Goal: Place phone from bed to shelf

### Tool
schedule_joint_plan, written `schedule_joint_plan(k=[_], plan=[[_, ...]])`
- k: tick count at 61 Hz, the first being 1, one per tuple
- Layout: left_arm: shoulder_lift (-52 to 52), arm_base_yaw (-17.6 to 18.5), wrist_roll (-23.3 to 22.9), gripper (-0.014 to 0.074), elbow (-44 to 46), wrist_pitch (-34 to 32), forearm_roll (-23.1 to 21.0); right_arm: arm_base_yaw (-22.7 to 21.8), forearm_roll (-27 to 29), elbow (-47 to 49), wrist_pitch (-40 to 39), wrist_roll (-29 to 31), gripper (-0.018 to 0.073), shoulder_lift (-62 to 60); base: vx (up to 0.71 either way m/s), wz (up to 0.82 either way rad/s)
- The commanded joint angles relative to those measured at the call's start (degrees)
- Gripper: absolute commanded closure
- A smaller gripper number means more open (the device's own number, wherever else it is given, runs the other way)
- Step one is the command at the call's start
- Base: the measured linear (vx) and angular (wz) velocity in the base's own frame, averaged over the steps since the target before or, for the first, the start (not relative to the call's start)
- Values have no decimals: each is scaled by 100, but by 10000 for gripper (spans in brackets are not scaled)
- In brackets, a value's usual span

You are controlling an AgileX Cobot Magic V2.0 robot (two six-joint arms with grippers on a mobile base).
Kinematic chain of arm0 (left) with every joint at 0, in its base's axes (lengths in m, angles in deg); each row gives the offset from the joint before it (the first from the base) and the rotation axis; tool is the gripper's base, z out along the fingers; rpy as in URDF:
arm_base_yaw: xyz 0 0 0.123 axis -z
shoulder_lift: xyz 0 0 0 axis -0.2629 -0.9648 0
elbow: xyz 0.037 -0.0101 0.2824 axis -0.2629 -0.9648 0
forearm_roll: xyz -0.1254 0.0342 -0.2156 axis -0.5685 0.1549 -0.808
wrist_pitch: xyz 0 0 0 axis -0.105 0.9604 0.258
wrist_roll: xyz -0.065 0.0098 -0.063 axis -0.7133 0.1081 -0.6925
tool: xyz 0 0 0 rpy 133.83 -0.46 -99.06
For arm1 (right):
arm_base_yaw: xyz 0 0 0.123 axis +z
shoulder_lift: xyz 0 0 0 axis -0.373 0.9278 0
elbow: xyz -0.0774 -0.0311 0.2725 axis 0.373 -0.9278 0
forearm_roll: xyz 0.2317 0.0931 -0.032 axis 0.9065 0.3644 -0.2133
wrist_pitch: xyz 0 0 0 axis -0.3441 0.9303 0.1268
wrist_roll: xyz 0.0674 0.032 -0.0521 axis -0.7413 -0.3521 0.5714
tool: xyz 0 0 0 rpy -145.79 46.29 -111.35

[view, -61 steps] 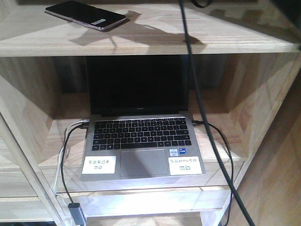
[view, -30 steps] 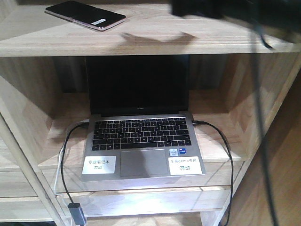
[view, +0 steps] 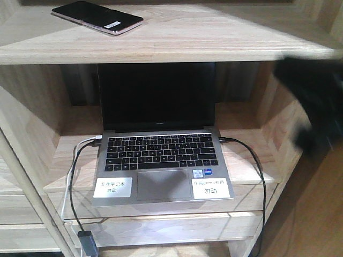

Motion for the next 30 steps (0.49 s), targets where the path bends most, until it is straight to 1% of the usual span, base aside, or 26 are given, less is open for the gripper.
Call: schedule_joint_plan(k=[1,16,30], plan=[[72,11,-33,595,127,-412,-52,-24,84,-368,-306,33,566,-557,0,0],[72,11,-33,595,127,-412,-52,-24,340,-1447,-301,27,566,-1885,0,0],[72,11,-33,595,127,-412,-52,-24,332,-1860,-300,33,566,-2524,0,0]])
